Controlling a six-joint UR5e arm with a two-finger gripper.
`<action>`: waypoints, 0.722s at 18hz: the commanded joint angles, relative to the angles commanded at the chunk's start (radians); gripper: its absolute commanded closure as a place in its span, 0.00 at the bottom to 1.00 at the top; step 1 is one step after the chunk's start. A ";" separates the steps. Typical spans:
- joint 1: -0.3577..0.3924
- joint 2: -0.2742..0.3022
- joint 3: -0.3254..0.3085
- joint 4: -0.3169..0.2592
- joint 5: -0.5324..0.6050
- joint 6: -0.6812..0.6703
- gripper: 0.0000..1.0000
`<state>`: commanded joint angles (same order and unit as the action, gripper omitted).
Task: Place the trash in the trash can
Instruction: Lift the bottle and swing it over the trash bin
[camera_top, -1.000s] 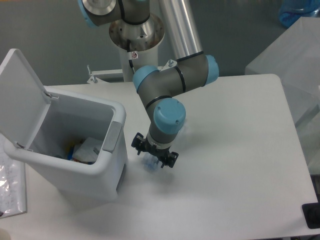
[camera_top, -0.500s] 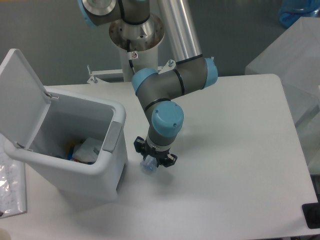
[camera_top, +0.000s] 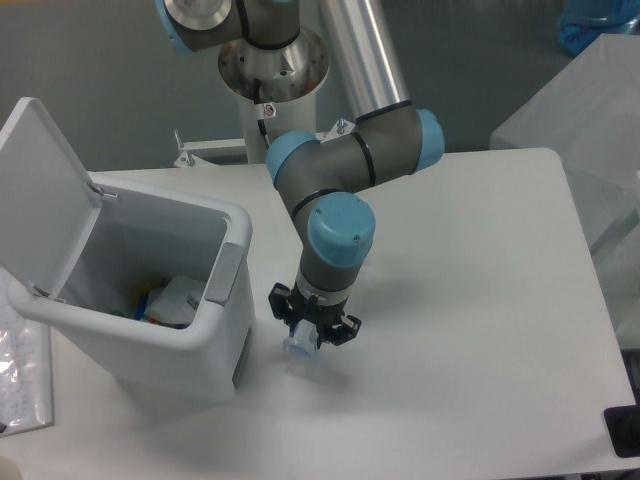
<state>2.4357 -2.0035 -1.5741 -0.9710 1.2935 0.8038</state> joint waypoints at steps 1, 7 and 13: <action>0.017 0.002 0.022 0.000 -0.043 0.000 0.71; 0.083 0.029 0.109 0.002 -0.291 -0.011 0.71; 0.115 0.066 0.225 0.002 -0.543 -0.145 0.70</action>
<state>2.5510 -1.9374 -1.3486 -0.9695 0.7503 0.6583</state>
